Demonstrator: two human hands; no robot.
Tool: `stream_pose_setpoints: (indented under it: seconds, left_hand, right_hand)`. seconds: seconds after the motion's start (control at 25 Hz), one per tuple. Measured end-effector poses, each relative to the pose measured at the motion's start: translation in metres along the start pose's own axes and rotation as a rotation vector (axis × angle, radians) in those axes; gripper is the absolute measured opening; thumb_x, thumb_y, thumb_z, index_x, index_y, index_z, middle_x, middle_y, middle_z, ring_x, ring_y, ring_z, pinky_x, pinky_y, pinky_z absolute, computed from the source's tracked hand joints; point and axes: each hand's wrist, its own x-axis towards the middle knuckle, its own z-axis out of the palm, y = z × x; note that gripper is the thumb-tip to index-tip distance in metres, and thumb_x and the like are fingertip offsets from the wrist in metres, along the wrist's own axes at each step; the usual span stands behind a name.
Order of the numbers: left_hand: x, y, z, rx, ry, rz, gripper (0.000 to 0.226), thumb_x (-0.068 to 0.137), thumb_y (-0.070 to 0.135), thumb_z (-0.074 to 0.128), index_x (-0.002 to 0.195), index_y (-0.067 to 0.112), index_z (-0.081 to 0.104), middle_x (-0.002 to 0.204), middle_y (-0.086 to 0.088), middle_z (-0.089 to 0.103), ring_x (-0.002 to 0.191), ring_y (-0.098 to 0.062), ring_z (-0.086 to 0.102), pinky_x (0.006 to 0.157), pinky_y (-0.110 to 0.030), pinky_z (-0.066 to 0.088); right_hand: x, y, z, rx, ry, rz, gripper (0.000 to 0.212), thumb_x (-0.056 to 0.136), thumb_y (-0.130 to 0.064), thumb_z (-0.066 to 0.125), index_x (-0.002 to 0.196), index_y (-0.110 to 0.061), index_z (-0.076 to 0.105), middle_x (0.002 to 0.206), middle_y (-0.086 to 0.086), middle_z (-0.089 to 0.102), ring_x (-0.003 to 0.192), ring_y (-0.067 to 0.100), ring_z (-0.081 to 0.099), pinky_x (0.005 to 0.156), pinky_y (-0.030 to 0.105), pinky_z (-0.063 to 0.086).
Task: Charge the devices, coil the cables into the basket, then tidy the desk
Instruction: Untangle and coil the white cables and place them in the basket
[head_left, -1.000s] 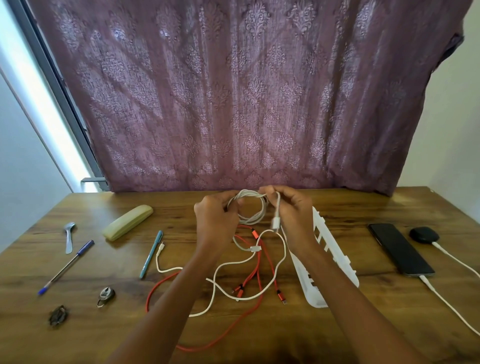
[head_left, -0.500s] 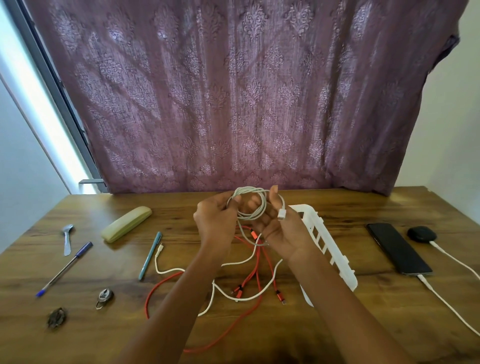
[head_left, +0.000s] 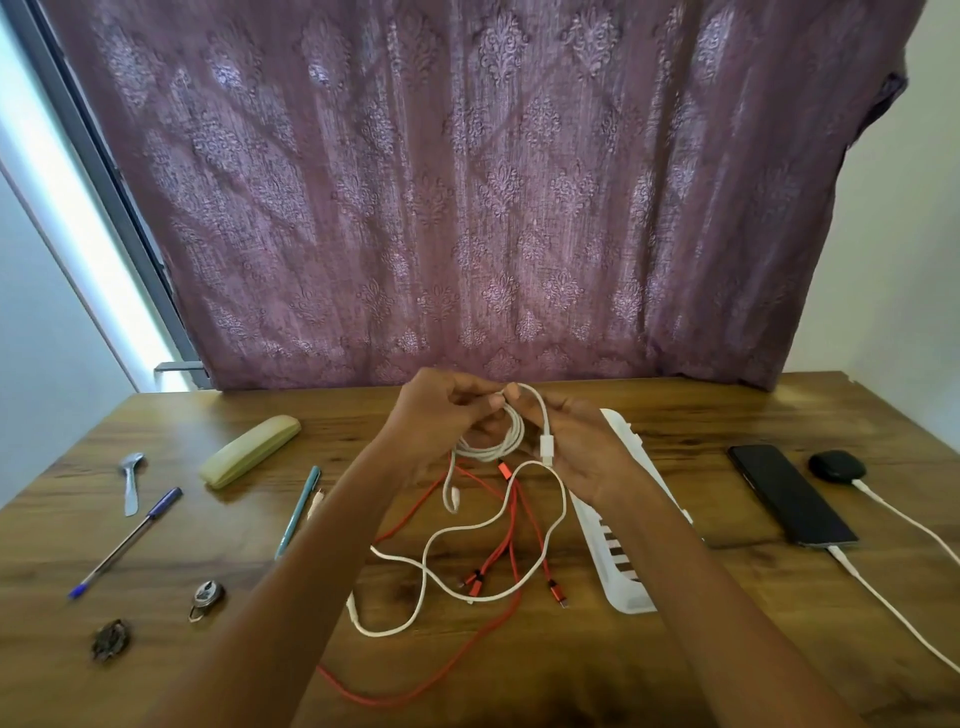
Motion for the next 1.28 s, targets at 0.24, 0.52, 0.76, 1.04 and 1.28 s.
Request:
stream_pose_setpoints:
  seconds: [0.24,0.52,0.76,1.04,1.28]
  left_hand:
    - [-0.005,-0.003,0.011,-0.028,0.260,0.017,0.008,0.083,0.010,0.068,0.085,0.015,0.074,0.070,-0.003,0.072,0.066,-0.012,0.070,0.074,-0.025,0.057]
    - [-0.013,0.003,0.016,0.018,0.390,0.138,0.012,0.082,0.015,0.068,0.087,0.024,0.075,0.070,0.011,0.071,0.071,-0.005,0.070,0.076,-0.023,0.056]
    - [-0.020,0.005,0.027,0.008,0.396,0.244,0.019,0.083,0.012,0.067,0.098,0.021,0.074,0.074,0.018,0.068,0.074,0.006,0.066,0.066,-0.004,0.047]
    - [-0.015,0.005,0.018,0.049,0.261,0.184,0.034,0.088,0.009,0.059,0.116,0.028,0.061,0.087,0.003,0.070,0.079,-0.007,0.067,0.073,-0.019,0.055]
    - [-0.010,0.005,0.013,0.275,0.061,0.272,0.038,0.085,-0.002,0.056,0.109,0.027,0.063,0.095,0.004,0.072,0.090,-0.008,0.067,0.088,-0.032,0.054]
  right_hand:
    - [-0.001,-0.007,-0.014,-0.006,0.040,0.061,0.021,0.093,-0.017,0.053,0.093,-0.003,0.068,0.084,0.009,0.070,0.074,0.018,0.068,0.076,0.034,0.056]
    - [-0.009,-0.006,-0.011,-0.694,0.231,-0.352,0.037,0.086,-0.037,0.062,0.081,-0.002,0.071,0.074,0.011,0.069,0.066,0.024,0.062,0.070,0.037,0.049]
    - [-0.015,-0.009,0.000,-0.465,0.013,-0.186,0.007,0.082,-0.024,0.069,0.085,-0.020,0.074,0.082,0.001,0.075,0.081,0.013,0.071,0.082,0.029,0.055]
    - [-0.013,-0.009,-0.003,-0.407,0.023,-0.188,0.012,0.085,-0.022,0.065,0.086,-0.013,0.072,0.079,0.004,0.073,0.073,0.012,0.068,0.079,0.031,0.055]
    - [-0.009,-0.001,-0.006,-0.023,-0.028,-0.011,0.023,0.089,-0.020,0.054,0.093,-0.001,0.067,0.085,0.011,0.070,0.081,0.020,0.066,0.081,0.036,0.054]
